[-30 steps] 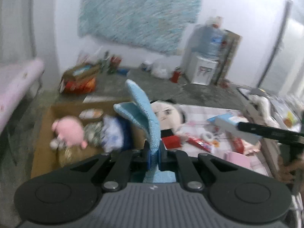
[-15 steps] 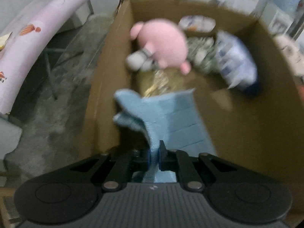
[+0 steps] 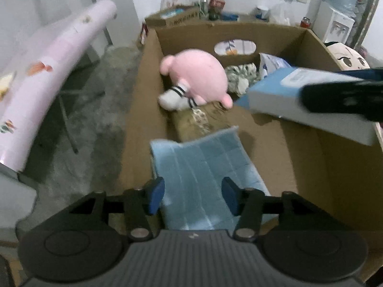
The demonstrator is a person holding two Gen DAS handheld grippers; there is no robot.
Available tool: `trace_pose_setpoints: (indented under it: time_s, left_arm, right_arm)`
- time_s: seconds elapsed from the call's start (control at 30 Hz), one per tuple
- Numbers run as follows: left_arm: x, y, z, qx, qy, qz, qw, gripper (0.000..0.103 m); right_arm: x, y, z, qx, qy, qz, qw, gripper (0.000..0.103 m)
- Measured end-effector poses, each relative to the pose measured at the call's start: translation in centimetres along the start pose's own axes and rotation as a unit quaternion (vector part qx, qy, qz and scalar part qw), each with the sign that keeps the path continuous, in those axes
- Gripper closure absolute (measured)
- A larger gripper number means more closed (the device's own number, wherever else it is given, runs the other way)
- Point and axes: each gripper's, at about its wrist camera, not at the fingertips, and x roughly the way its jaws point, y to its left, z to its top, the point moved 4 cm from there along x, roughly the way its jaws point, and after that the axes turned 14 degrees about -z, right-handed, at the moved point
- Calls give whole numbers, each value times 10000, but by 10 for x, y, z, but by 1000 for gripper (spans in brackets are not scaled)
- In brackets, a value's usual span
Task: Organize soft objects
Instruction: 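Carry the towel in the left tool while the right tool carries the bandage box into the box, then move both open tools back toward the pink sponge cloth on the bed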
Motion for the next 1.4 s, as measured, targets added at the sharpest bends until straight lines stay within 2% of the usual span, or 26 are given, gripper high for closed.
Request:
trace_pose_setpoints:
  time_s: [0.1, 0.27, 0.43, 0.53, 0.63, 0.77, 0.87, 0.9, 0.93, 0.97, 1.0, 1.1, 1.27, 1.4]
  left_arm:
    - [-10, 4, -5, 56, -125, -11, 9999, 50]
    - [-14, 7, -7, -53, -243, -165, 9996, 51]
    - [-17, 7, -11, -82, -326, -214, 9992, 51]
    - [-20, 6, -13, -34, -349, -200, 9992, 51]
    - [-23, 5, -16, 22, -362, -193, 9992, 51]
    - [-26, 4, -18, 115, -399, -80, 9991, 51]
    - [-29, 3, -21, 199, -402, -39, 9990, 51]
    - [-29, 2, -21, 189, -409, -56, 9990, 52]
    - [-30, 2, -22, 172, -412, -70, 9990, 53]
    - [-31, 2, -23, 161, -407, -80, 9990, 54]
    - [-31, 1, -24, 149, -404, -88, 9990, 54]
    - [-38, -2, -26, 137, -428, -88, 9990, 54]
    - [-63, -13, -27, 167, -616, -86, 9979, 54]
    - [-88, -30, -26, 266, -828, -98, 9962, 54]
  right_arm:
    - [23, 3, -7, -310, 164, -207, 9992, 32]
    - [54, 4, -22, -59, 491, -327, 9982, 32]
    - [77, 10, -39, -206, 663, -814, 9943, 32]
    - [87, 11, -45, -340, 971, -905, 9906, 31]
    - [90, 11, -52, -510, 1225, -867, 9874, 30]
    - [83, 2, -51, -649, 1121, -980, 9867, 29]
    - [77, -8, -53, -497, 1223, -839, 9877, 24]
    - [74, -10, -53, -485, 1200, -759, 9887, 25]
    - [73, -11, -54, -485, 1183, -727, 9891, 33]
    - [73, -12, -55, -465, 1186, -724, 9892, 44]
    - [74, -13, -57, -379, 1237, -645, 9895, 61]
    - [87, -13, -67, -180, 1598, -264, 9866, 74]
    - [78, -12, -64, -147, 1465, -371, 9884, 73]
    - [29, -25, -52, 257, 853, 48, 9960, 71]
